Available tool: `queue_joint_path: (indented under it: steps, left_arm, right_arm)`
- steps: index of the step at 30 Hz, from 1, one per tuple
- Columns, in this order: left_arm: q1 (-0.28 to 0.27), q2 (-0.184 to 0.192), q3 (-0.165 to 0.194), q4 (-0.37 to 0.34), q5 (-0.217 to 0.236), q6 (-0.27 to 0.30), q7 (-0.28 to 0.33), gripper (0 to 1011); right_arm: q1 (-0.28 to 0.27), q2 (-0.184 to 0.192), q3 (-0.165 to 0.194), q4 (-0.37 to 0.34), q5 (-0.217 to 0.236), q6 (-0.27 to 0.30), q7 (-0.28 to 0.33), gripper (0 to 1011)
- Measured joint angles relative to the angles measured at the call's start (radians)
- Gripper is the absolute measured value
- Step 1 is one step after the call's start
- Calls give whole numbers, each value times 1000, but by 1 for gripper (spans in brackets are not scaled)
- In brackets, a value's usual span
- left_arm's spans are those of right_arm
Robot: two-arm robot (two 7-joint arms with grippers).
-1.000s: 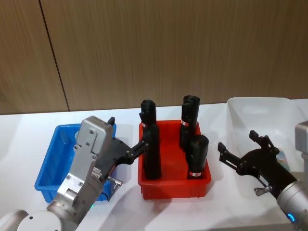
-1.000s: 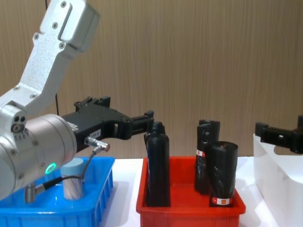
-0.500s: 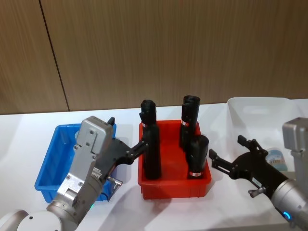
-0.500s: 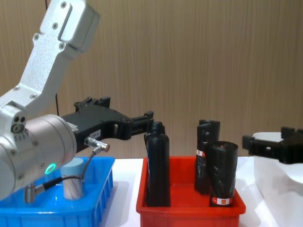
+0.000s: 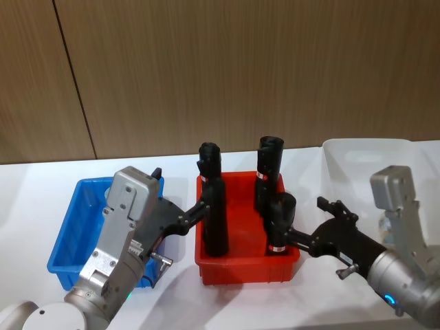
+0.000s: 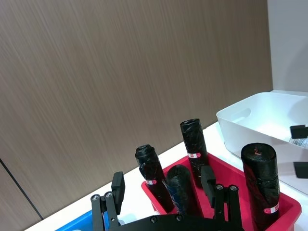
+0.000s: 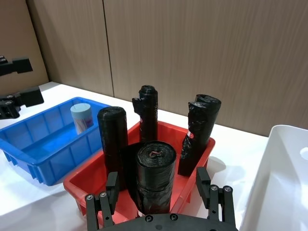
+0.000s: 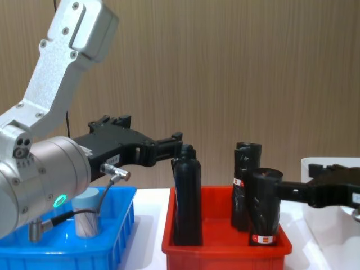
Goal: Pick the cotton swabs from the blue box and place them into the white box.
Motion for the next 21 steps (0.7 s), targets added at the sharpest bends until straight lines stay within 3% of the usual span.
queue_joint_path:
  steps: [21]
  left_arm:
    - [0,0,0,0,0,0,0,1004]
  right_arm:
    - [129,-65,-30,156,-69,18,74,1002]
